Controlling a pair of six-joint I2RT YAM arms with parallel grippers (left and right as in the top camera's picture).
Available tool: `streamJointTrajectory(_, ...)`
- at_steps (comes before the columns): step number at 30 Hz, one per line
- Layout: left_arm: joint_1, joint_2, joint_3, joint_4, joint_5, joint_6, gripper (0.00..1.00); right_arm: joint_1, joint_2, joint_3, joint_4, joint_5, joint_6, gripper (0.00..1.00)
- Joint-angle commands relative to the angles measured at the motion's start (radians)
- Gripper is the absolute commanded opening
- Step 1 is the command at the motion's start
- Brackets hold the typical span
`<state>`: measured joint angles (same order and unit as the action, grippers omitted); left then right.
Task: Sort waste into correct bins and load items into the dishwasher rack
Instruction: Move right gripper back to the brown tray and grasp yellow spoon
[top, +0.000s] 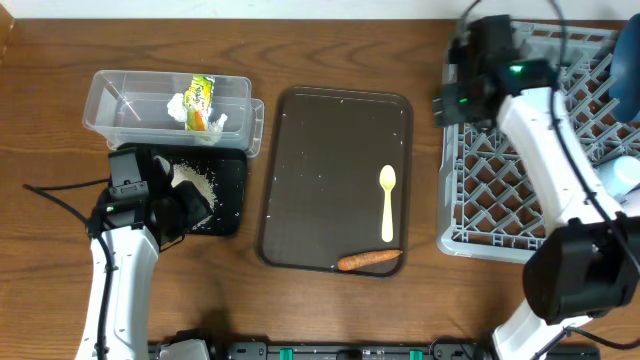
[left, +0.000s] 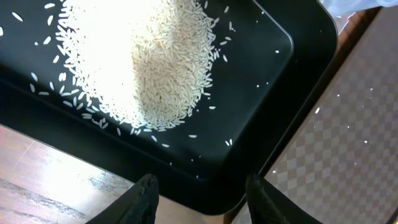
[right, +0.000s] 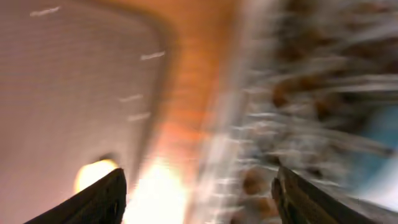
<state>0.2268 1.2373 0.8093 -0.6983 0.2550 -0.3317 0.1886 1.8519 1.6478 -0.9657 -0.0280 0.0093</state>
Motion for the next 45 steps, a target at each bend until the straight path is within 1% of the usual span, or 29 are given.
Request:
streamJointTrajectory(1, -0.004, 0.004, 0.018, 0.004, -0.013, 0.021, 0.48, 0.088, 0.013, -0.018, -0.013, -0.186, 0.085, 0.77)
streamJointTrajectory(4, -0.004, 0.004, 0.018, 0.004, -0.013, 0.021, 0.48, 0.159, 0.018, -0.062, -0.006, -0.171, 0.151, 0.77)
streamJointTrajectory(9, -0.004, 0.004, 0.018, 0.004, -0.013, 0.021, 0.49, 0.256, 0.019, -0.187, 0.055, -0.086, 0.276, 0.76)
streamJointTrajectory(13, -0.004, 0.004, 0.018, 0.004, -0.013, 0.021, 0.48, 0.303, 0.019, -0.281, 0.107, -0.069, 0.323, 0.71)
streamJointTrajectory(16, -0.004, 0.004, 0.018, 0.004, -0.013, 0.021, 0.49, 0.325, 0.019, -0.330, 0.134, -0.020, 0.361, 0.71)
streamJointTrajectory(19, -0.004, 0.004, 0.018, 0.004, -0.013, 0.021, 0.49, 0.340, 0.019, -0.355, 0.142, 0.007, 0.373, 0.68)
streamJointTrajectory(23, -0.004, 0.004, 0.018, 0.004, -0.013, 0.021, 0.49, 0.343, 0.019, -0.387, 0.150, 0.025, 0.416, 0.67)
streamJointTrajectory(28, -0.004, 0.004, 0.018, 0.004, -0.013, 0.021, 0.48, 0.343, 0.019, -0.441, 0.187, 0.024, 0.452, 0.60)
streamJointTrajectory(30, -0.004, 0.004, 0.018, 0.004, -0.013, 0.021, 0.49, 0.343, 0.019, -0.459, 0.212, 0.021, 0.467, 0.59)
streamJointTrajectory(33, -0.004, 0.004, 0.018, 0.004, -0.013, 0.021, 0.49, 0.343, 0.019, -0.474, 0.234, 0.020, 0.469, 0.58)
streamJointTrajectory(35, -0.004, 0.004, 0.018, 0.004, -0.013, 0.021, 0.49, 0.343, 0.019, -0.474, 0.233, 0.024, 0.469, 0.53)
streamJointTrajectory(40, -0.004, 0.004, 0.018, 0.004, -0.013, 0.021, 0.49, 0.343, 0.029, -0.474, 0.237, 0.039, 0.470, 0.49)
streamJointTrajectory(43, -0.004, 0.004, 0.018, 0.004, -0.013, 0.021, 0.49, 0.343, 0.061, -0.474, 0.233, 0.039, 0.492, 0.48)
streamJointTrajectory(45, -0.004, 0.004, 0.018, 0.004, -0.013, 0.021, 0.49, 0.343, 0.084, -0.474, 0.233, 0.039, 0.491, 0.49)
